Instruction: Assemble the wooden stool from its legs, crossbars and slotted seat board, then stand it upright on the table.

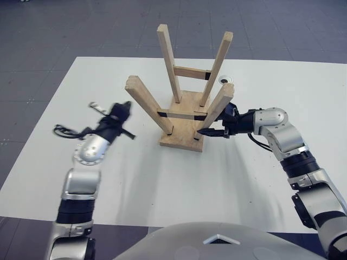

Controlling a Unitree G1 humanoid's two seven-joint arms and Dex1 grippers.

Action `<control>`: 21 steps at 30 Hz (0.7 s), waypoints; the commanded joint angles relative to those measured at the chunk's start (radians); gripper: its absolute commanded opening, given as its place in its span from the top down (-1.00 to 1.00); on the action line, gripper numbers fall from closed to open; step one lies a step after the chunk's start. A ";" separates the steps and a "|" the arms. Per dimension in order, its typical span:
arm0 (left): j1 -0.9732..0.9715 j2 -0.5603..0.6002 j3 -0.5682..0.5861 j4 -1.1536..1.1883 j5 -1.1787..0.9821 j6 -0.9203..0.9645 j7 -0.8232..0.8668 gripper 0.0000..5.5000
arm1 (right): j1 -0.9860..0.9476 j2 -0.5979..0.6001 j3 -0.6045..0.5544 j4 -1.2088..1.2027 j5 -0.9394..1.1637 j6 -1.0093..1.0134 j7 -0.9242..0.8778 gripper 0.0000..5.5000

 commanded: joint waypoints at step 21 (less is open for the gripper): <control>0.112 0.035 -0.050 0.028 0.062 -0.033 -0.012 0.96 | 0.164 -0.040 0.091 0.052 -0.192 -0.154 -0.185 0.26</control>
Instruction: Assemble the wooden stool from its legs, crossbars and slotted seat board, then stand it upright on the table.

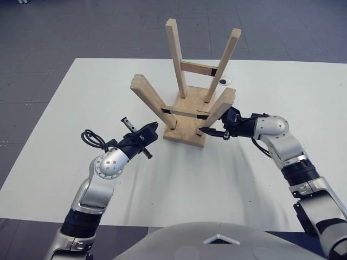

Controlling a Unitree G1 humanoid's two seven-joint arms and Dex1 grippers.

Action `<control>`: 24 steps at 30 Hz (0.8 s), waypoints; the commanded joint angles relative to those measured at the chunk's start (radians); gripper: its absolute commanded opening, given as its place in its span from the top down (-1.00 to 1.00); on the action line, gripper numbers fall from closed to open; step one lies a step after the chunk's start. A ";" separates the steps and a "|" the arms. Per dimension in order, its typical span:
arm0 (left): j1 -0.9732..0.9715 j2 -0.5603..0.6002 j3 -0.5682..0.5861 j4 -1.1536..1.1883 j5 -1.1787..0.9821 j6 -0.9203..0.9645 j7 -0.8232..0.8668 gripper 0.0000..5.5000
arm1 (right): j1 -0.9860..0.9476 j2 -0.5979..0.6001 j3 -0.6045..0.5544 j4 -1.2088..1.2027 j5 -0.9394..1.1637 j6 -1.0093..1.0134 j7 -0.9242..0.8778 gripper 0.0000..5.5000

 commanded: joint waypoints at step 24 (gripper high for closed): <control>-0.204 -0.166 -0.087 0.379 -0.026 0.059 -0.021 0.96 | 0.113 -0.217 -0.266 -0.267 0.014 0.430 -0.008 -0.33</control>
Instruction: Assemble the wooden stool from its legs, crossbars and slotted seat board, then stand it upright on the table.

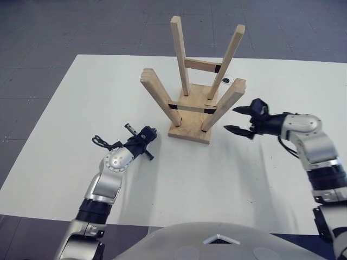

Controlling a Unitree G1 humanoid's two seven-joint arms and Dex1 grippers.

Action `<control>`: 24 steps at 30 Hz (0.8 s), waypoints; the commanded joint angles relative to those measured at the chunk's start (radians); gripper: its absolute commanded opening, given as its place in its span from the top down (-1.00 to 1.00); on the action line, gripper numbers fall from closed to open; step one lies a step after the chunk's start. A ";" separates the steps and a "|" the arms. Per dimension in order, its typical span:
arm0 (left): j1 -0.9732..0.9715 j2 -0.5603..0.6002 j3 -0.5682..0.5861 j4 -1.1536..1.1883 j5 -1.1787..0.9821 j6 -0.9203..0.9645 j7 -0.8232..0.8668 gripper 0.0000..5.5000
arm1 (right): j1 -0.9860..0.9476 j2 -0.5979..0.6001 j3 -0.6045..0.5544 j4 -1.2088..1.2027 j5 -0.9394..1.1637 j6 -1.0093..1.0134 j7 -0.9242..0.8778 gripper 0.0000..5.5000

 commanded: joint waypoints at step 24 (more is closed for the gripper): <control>-0.045 -0.102 -0.057 -0.083 -0.063 0.216 -0.012 0.96 | -0.352 0.440 -0.477 -0.502 0.490 0.788 -0.843 0.00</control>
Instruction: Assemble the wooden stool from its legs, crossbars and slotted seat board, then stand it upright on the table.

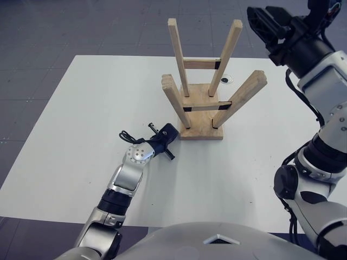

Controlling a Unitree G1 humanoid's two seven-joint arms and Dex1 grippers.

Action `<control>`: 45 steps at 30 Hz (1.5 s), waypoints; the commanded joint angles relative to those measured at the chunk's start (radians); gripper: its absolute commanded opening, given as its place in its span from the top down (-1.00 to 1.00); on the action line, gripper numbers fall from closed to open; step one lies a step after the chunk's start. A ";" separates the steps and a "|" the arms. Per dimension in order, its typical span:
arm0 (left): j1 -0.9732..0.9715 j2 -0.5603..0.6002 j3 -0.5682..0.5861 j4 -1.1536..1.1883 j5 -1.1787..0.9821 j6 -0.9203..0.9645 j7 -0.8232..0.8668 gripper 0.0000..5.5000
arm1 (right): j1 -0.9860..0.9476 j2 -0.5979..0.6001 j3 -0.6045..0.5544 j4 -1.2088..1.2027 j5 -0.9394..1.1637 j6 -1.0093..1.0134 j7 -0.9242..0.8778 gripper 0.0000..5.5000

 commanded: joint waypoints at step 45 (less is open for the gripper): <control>0.079 -0.001 0.037 -0.038 -0.011 0.029 0.078 0.96 | -0.322 -0.047 -0.020 0.080 0.453 -0.298 -0.171 0.00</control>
